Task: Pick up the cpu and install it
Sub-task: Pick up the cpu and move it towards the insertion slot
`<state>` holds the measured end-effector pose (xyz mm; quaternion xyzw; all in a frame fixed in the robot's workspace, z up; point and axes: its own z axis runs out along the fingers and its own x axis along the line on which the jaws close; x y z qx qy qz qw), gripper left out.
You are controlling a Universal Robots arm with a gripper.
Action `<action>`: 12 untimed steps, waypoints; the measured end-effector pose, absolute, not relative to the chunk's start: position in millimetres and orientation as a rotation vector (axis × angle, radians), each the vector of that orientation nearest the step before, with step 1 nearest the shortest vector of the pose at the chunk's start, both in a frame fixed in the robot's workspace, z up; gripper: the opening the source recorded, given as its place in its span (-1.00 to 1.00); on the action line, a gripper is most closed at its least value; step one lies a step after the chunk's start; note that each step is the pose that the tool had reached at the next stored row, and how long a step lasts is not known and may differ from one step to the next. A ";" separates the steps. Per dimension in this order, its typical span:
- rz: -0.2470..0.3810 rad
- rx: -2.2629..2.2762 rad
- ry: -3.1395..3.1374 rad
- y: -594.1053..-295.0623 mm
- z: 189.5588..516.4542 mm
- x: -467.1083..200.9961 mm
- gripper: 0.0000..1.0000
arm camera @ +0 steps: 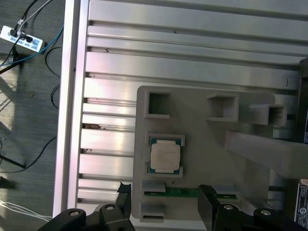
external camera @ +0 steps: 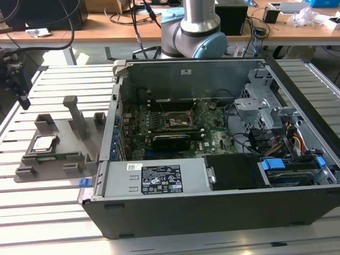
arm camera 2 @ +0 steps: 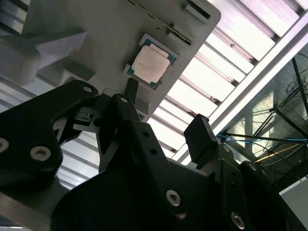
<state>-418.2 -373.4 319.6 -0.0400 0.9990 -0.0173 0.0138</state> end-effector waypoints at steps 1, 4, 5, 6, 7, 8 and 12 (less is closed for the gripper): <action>-0.054 -0.124 3.111 -373.4 319.4 -418.2 0.33; -0.054 -0.124 3.111 -373.4 318.4 -418.2 0.33; -0.054 -0.124 3.111 -373.4 317.8 -418.2 0.33; -0.054 -0.124 3.111 -373.4 317.5 -418.1 0.33; -0.054 -0.124 3.111 -373.4 317.2 -418.2 0.33; -0.054 -0.124 3.111 -373.4 316.5 -418.2 0.33; -0.054 -0.124 3.111 -373.4 314.3 -418.2 0.33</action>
